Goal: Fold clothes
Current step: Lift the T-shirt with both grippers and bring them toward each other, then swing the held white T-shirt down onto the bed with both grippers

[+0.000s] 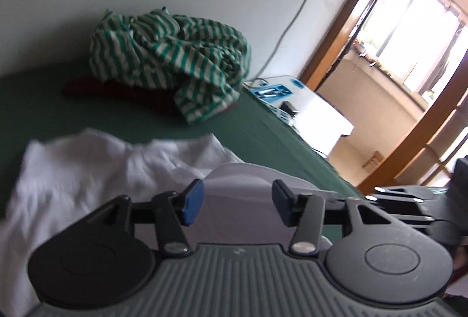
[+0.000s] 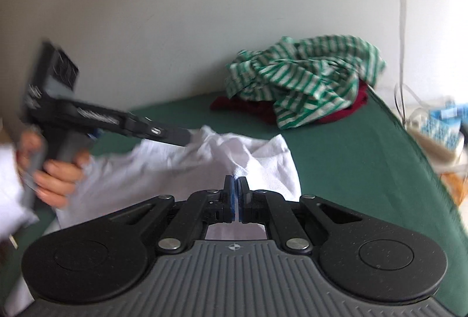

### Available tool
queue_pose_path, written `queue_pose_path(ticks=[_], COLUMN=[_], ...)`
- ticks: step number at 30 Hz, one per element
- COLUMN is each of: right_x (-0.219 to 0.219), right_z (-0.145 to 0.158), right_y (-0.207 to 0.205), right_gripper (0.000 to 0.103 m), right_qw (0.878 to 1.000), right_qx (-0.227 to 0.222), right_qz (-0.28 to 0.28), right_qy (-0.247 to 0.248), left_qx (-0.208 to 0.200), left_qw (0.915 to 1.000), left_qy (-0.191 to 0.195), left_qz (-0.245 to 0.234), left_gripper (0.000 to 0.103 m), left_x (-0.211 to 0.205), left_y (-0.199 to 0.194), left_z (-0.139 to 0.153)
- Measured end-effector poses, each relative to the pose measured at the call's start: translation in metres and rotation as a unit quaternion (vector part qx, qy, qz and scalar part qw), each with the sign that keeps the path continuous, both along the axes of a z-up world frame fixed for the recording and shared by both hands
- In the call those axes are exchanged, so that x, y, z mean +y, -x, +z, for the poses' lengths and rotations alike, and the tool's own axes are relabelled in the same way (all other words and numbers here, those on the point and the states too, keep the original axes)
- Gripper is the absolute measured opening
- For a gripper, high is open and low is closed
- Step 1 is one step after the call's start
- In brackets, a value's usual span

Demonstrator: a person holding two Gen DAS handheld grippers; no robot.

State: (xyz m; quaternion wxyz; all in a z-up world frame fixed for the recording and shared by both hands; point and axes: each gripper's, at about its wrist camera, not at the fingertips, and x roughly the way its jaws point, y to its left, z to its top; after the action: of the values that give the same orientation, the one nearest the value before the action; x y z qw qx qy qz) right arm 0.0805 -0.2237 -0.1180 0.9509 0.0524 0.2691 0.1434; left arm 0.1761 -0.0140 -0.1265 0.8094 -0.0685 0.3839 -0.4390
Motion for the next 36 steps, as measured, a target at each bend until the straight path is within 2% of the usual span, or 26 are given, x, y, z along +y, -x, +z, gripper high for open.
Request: queue_pose_path(ticks=[3,5,8,11,12,15,18,21,25,26,29,30,31,32,33,34,36], right_x=[0.019,0.031,0.042,0.038,0.037,0.037,0.041,0.044,0.047,0.047,0.048,0.049,0.050,0.051,0.051,0.051,0.043], right_z=[-0.004,-0.007,-0.010,-0.011,-0.012,-0.016,-0.021,-0.023,-0.023,-0.023,-0.024,-0.025,-0.026,-0.027,-0.027,-0.027,-0.018], right_y=[0.013,0.021,0.032,0.037,0.038,0.040,0.042,0.043,0.045,0.046,0.048,0.048,0.048,0.047,0.047,0.047,0.054], right_gripper=[0.002,0.002,0.002,0.002,0.002,0.002,0.002,0.002,0.002,0.002,0.001,0.001,0.001,0.001,0.002,0.004,0.030], right_qw=[0.997,0.992,0.983,0.978,0.977,0.971,0.963,0.958,0.956,0.955,0.955,0.955,0.955,0.955,0.957,0.959,0.970], right_qx=[-0.017,-0.030,-0.051,-0.057,-0.058,-0.066,-0.080,-0.091,-0.097,-0.099,-0.099,-0.100,-0.101,-0.101,-0.097,-0.093,-0.082], right_qz=[0.036,0.058,0.080,0.089,0.091,0.104,0.115,0.118,0.125,0.127,0.130,0.129,0.127,0.125,0.121,0.113,0.078], right_qy=[0.062,0.103,0.160,0.178,0.184,0.205,0.229,0.243,0.247,0.249,0.249,0.248,0.248,0.248,0.246,0.245,0.214], left_qx=[0.054,0.101,0.152,0.184,0.190,0.185,0.193,0.196,0.214,0.218,0.230,0.233,0.229,0.222,0.217,0.208,0.181], left_qw=[0.9981,0.9935,0.9831,0.9690,0.9649,0.9636,0.9573,0.9530,0.9468,0.9445,0.9391,0.9378,0.9399,0.9442,0.9479,0.9522,0.9608], left_qy=[0.026,0.051,0.098,0.150,0.165,0.168,0.181,0.186,0.185,0.187,0.190,0.190,0.182,0.169,0.156,0.143,0.119], left_qz=[-0.007,0.004,0.028,0.068,0.075,0.094,0.117,0.136,0.154,0.159,0.171,0.174,0.176,0.175,0.173,0.172,0.173], left_gripper=[0.065,0.065,0.065,0.066,0.068,0.072,0.073,0.083,0.081,0.079,0.061,0.051,0.034,0.021,0.000,0.000,0.000], left_x=[-0.001,-0.003,-0.005,-0.003,-0.002,-0.009,-0.013,-0.014,-0.018,-0.018,-0.021,-0.022,-0.023,-0.026,-0.027,-0.028,-0.029], left_y=[0.022,0.031,0.035,0.034,0.033,0.026,0.013,0.005,0.001,0.000,-0.005,-0.007,-0.008,-0.009,-0.010,-0.011,-0.011], left_z=[-0.018,-0.037,-0.059,-0.072,-0.074,-0.075,-0.076,-0.079,-0.090,-0.092,-0.097,-0.099,-0.098,-0.097,-0.095,-0.091,-0.079])
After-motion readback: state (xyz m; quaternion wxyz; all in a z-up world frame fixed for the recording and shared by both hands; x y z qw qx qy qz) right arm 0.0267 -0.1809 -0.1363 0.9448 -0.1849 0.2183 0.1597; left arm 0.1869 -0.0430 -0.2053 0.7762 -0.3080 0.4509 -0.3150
